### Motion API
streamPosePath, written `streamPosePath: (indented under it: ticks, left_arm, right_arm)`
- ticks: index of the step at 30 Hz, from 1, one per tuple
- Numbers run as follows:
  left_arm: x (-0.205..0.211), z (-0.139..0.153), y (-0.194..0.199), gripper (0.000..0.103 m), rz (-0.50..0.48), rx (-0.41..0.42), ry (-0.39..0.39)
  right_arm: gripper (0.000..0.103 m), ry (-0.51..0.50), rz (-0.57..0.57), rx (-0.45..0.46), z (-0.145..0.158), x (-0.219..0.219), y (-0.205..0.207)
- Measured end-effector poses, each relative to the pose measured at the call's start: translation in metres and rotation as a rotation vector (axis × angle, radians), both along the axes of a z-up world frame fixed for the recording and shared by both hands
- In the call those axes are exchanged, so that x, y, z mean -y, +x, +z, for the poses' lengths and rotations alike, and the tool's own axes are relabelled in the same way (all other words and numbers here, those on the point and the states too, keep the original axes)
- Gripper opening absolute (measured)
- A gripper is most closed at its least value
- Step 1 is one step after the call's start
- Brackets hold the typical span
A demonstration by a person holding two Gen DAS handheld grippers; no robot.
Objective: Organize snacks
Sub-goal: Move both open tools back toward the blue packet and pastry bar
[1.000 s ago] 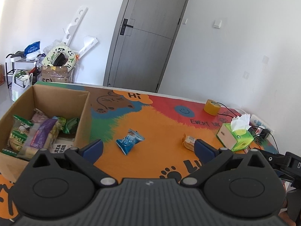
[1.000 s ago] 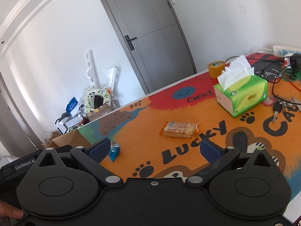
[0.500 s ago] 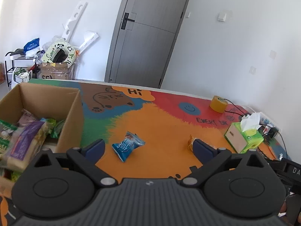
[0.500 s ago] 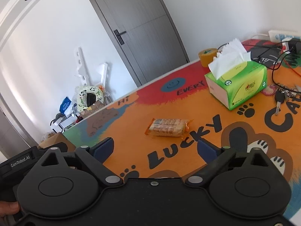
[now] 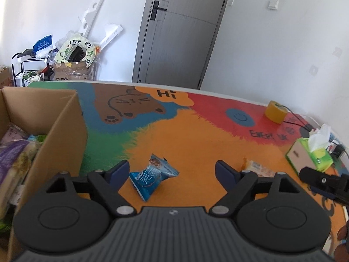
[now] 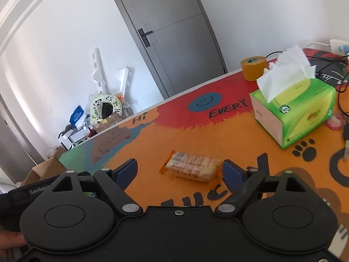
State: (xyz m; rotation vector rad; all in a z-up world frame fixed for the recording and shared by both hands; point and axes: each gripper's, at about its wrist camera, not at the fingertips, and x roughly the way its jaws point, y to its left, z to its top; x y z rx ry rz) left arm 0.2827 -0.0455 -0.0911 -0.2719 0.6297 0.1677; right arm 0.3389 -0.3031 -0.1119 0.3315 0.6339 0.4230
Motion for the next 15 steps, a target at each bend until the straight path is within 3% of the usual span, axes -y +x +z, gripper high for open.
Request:
streamPosePath:
  ticks: [15]
  left_arm:
    - [-0.005, -0.028, 0.031, 0.082, 0.029, -0.102, 0.029]
  right_arm:
    - [0.084, -0.055, 0.086, -0.012, -0.012, -0.031, 0.059]
